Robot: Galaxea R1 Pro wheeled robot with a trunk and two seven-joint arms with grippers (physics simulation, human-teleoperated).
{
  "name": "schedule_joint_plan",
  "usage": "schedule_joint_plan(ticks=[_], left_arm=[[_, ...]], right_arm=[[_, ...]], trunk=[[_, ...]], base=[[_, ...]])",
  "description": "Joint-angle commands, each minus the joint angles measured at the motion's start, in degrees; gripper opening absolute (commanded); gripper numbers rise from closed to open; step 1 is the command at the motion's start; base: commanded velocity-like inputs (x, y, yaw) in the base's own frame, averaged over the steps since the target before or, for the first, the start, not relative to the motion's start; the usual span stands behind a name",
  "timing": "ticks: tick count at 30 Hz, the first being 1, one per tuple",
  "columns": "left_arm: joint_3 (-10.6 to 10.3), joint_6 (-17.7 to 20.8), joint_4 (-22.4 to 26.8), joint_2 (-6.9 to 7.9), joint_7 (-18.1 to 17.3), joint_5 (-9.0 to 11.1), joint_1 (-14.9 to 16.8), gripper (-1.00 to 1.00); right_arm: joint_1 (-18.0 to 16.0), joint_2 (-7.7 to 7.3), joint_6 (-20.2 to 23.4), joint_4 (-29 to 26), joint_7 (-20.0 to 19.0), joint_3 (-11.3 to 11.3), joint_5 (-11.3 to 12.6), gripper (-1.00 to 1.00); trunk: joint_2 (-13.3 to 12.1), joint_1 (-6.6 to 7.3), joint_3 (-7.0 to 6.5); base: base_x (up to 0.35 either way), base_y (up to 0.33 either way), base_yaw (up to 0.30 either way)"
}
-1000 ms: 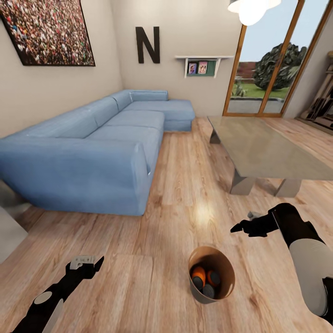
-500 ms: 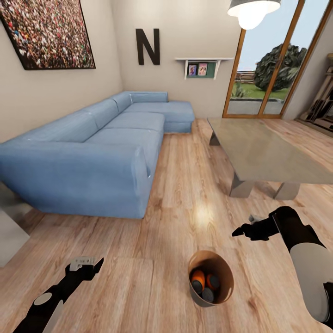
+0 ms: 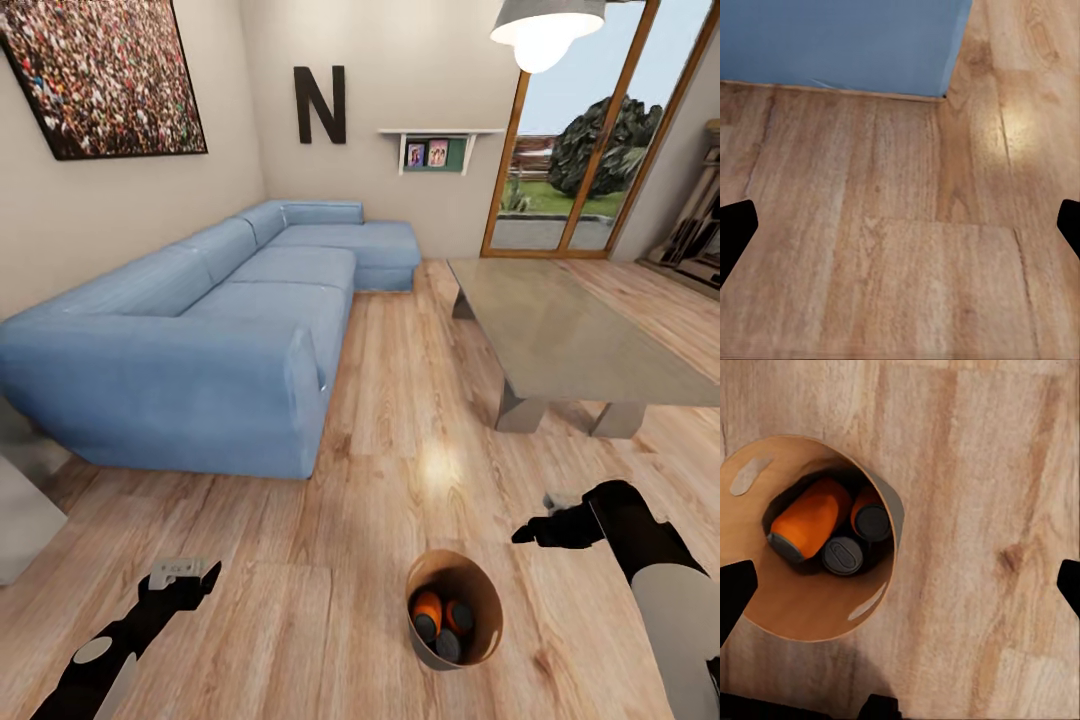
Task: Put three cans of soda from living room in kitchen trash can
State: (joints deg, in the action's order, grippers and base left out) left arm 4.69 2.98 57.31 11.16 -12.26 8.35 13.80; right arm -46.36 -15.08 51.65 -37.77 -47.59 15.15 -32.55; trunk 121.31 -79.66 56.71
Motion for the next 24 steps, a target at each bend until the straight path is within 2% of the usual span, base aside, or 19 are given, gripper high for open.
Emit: schedule_joint_plan(ticks=[1,5,10,13,14,15,17,20,21,24], left_arm=[[0.0,-0.1,-0.2,0.0,0.1,0.0,0.0,1.0],[0.0,-0.7,-2.0,-0.06,0.7,0.0,0.1,1.0],[0.0,-2.2,-4.1,-0.36,2.8,-0.1,0.1,1.0],[0.0,-2.5,-6.2,-0.72,4.0,0.0,0.3,1.0],[0.0,-2.6,-7.4,-0.87,4.3,0.0,0.4,1.0],[0.0,-2.6,-7.4,-0.87,4.3,0.0,0.4,1.0],[0.0,-2.9,-10.9,-1.36,4.9,-0.1,0.5,1.0],[0.0,-3.3,-15.0,-1.54,5.2,-0.1,0.5,1.0],[0.0,-3.7,-19.7,-1.69,5.3,0.0,0.5,1.0],[0.0,-4.6,-24.2,-1.79,5.4,0.0,0.5,1.0]], right_arm=[[0.8,0.01,-1.0,-0.6,0.1,0.0,0.0,1.0],[6.7,0.22,-4.9,-4.7,0.5,0.1,0.0,1.0],[10.5,0.32,-6.1,-7.9,0.4,0.1,0.0,1.0],[14.4,0.37,-8.0,-10.0,0.4,0.2,0.2,1.0],[16.3,0.38,-10.0,-10.6,0.4,0.3,0.3,1.0],[16.3,0.38,-10.0,-10.6,0.4,0.3,0.3,1.0],[19.9,0.41,-15.2,-11.1,0.5,1.0,0.5,1.0],[22.5,0.63,-18.1,-11.0,0.6,2.2,0.6,1.0],[25.3,1.56,-21.8,-10.9,1.2,3.6,0.6,1.0],[27.8,2.9,-26.2,-9.8,4.7,5.6,0.6,1.0]], trunk=[[-0.4,0.23,-0.19],[-2.0,1.1,-0.91],[-4.0,2.2,-1.8],[-5.2,2.86,-2.34],[-5.6,3.08,-2.52],[-6.0,3.3,-2.7],[-6.8,3.74,-3.06],[-8.0,4.4,-3.6],[-8.4,4.62,-3.78],[-9.6,5.28,-4.32]], base=[[0.0,0.0,0.0],[0.0,0.0,0.0],[0.0,0.0,0.0],[0.0,0.0,0.0],[0.0,0.0,0.0],[0.0,0.0,0.0],[0.0,0.0,0.0],[0.0,0.0,0.0],[0.0,0.0,0.0],[0.0,0.0,0.0]])
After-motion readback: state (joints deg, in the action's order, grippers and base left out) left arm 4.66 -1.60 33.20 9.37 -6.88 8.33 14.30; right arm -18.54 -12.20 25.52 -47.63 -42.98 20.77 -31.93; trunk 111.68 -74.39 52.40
